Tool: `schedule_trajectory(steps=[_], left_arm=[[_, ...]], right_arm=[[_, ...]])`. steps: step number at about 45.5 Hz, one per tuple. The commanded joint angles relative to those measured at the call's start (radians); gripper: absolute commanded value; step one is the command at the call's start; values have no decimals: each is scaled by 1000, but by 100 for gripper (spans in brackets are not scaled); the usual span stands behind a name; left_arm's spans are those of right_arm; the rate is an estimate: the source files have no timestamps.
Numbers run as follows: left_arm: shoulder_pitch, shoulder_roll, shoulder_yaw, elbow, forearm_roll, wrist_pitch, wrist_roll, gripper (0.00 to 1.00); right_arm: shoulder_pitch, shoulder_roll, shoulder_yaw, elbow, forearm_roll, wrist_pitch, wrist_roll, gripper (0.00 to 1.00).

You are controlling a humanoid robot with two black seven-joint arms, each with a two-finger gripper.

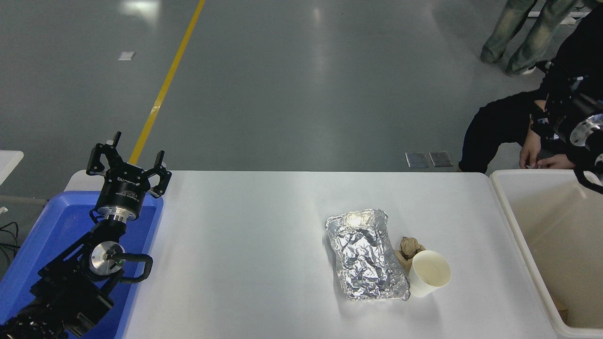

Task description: Pick up paper cup place in dustbin

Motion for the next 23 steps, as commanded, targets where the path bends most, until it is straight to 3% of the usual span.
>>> schedule_trajectory(steps=[1, 8, 15, 23], left_arm=[[0, 0, 0, 0, 0, -1, 0, 98], [0, 0, 0, 0, 0, -1, 0, 98], [0, 0, 0, 0, 0, -1, 0, 98], [0, 0, 0, 0, 0, -1, 0, 98]], right_arm=[[262, 54, -433, 86, -25, 120, 0, 100], [428, 117, -643, 174, -26, 298, -3, 100], [593, 250, -912, 296, -31, 447, -3, 100], [716, 347, -1007, 406, -80, 542, -3, 100]])
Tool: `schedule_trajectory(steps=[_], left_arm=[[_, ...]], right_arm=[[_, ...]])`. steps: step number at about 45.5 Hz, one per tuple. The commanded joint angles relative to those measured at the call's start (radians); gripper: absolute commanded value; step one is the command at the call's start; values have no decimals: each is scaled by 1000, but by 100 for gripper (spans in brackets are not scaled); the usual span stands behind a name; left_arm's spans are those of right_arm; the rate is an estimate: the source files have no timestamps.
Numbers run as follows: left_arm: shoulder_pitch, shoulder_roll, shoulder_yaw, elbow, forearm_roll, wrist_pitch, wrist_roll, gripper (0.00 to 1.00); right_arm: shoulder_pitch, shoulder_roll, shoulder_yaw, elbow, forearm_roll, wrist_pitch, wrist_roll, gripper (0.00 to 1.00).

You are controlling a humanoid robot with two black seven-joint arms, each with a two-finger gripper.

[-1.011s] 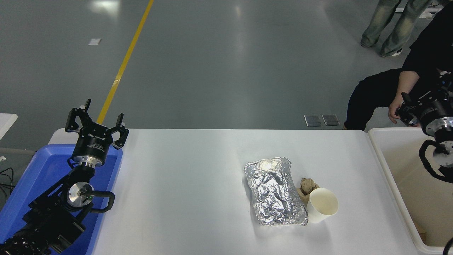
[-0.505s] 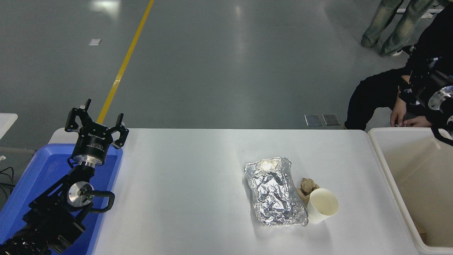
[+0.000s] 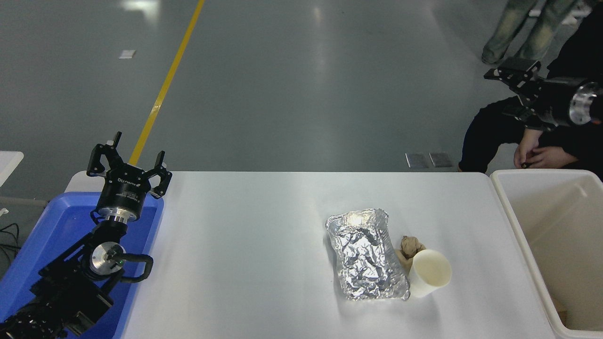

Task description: Pick up paper cup place in dustbin

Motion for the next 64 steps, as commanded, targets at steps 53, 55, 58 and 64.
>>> schedule_trajectory(steps=[53, 55, 58, 64], left_arm=[[2, 0, -2, 0, 0, 0, 0, 98], [2, 0, -2, 0, 0, 0, 0, 98], [2, 0, -2, 1, 0, 2, 0, 98], [2, 0, -2, 1, 0, 0, 0, 98]], right_arm=[[259, 310, -234, 423, -96, 231, -2, 100], [243, 310, -232, 423, -94, 231, -2, 100], [213, 316, -231, 423, -97, 226, 0, 100], [160, 335, -228, 423, -100, 148, 0, 100]])
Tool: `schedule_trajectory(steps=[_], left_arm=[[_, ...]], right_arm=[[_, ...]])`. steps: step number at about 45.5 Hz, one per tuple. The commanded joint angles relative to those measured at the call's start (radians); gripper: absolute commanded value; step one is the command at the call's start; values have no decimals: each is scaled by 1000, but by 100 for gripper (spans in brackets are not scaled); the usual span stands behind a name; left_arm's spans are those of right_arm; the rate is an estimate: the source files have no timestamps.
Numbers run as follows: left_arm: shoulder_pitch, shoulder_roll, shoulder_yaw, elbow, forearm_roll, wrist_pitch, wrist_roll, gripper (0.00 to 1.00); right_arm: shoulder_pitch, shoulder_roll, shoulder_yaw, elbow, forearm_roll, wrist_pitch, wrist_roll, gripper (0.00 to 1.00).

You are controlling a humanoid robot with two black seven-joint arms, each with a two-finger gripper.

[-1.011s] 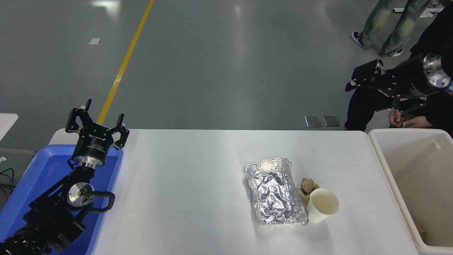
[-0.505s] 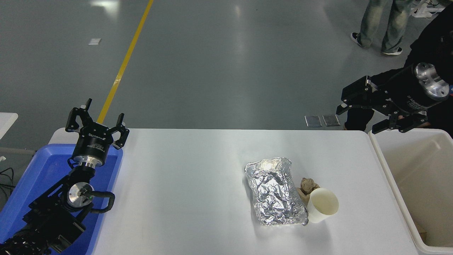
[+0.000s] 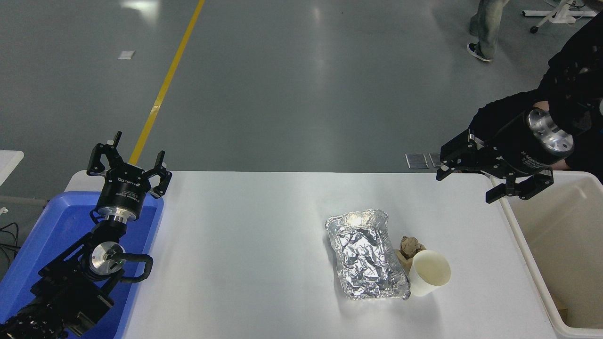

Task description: Pick up paper cup place in dustbin

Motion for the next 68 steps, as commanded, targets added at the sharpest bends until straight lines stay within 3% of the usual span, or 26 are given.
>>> schedule_trajectory(steps=[1, 27, 49, 56, 60, 64, 68], left_arm=[[0, 0, 0, 1, 0, 1, 0, 98], [0, 0, 0, -1, 0, 0, 0, 98], [0, 0, 0, 1, 0, 0, 0, 98], [0, 0, 0, 1, 0, 0, 0, 98], [0, 0, 0, 1, 0, 0, 0, 98], [0, 0, 0, -1, 0, 0, 0, 98], [0, 0, 0, -1, 0, 0, 0, 98]], right_arm=[[-91, 26, 3, 0, -2, -74, 1, 100], [-387, 87, 16, -20, -21, -338, 1, 100], [-582, 104, 30, -138, -1, -440, 1, 96], [-631, 104, 32, -162, 1, -519, 1, 84], [-659, 101, 30, -179, 1, -552, 1, 69], [-662, 99, 30, -184, -1, -557, 5, 39], [-662, 98, 30, -184, -1, -560, 8, 17]])
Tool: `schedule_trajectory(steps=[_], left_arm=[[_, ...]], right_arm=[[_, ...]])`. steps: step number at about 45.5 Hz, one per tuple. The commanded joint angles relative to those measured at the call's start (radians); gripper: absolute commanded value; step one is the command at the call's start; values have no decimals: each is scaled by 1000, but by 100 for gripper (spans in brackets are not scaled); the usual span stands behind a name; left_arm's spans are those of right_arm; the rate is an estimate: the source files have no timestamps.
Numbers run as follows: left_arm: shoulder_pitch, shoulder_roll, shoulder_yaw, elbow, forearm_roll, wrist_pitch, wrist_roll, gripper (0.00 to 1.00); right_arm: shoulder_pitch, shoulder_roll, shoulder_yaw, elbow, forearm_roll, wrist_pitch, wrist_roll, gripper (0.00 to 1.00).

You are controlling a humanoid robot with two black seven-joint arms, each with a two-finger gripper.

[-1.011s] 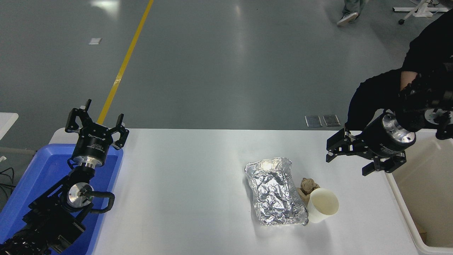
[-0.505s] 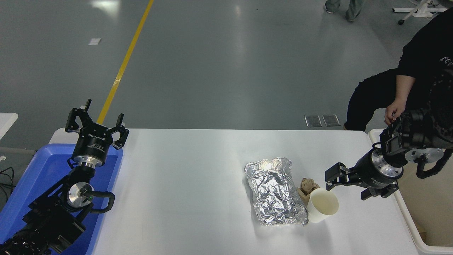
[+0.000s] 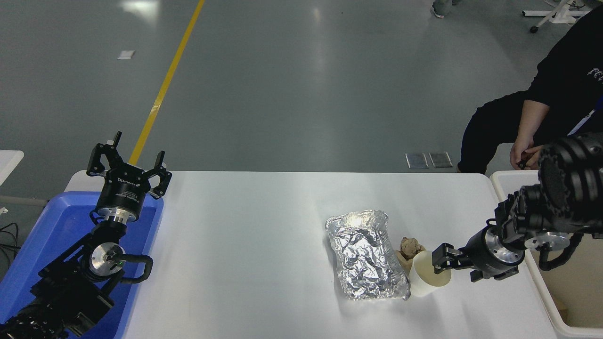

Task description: Pick up paper cup place in dustbin

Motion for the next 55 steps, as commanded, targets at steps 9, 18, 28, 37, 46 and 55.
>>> schedule_trajectory(steps=[9, 18, 28, 37, 46, 55], left_arm=[[0, 0, 0, 0, 0, 0, 0, 98], [0, 0, 0, 0, 0, 0, 0, 98], [0, 0, 0, 0, 0, 0, 0, 98], [0, 0, 0, 0, 0, 0, 0, 98], [0, 0, 0, 0, 0, 0, 0, 98], [0, 0, 2, 0, 0, 0, 0, 98]], right_arm=[[-21, -5, -18, -19, -20, -46, 14, 0], [13, -8, -51, -16, -64, -46, 58, 0], [134, -75, -102, -9, -148, -29, 101, 0], [318, -152, -107, 10, -276, -21, 138, 0], [484, -192, -102, 8, -357, -7, 139, 0], [619, -223, -93, 10, -406, 43, 141, 0]])
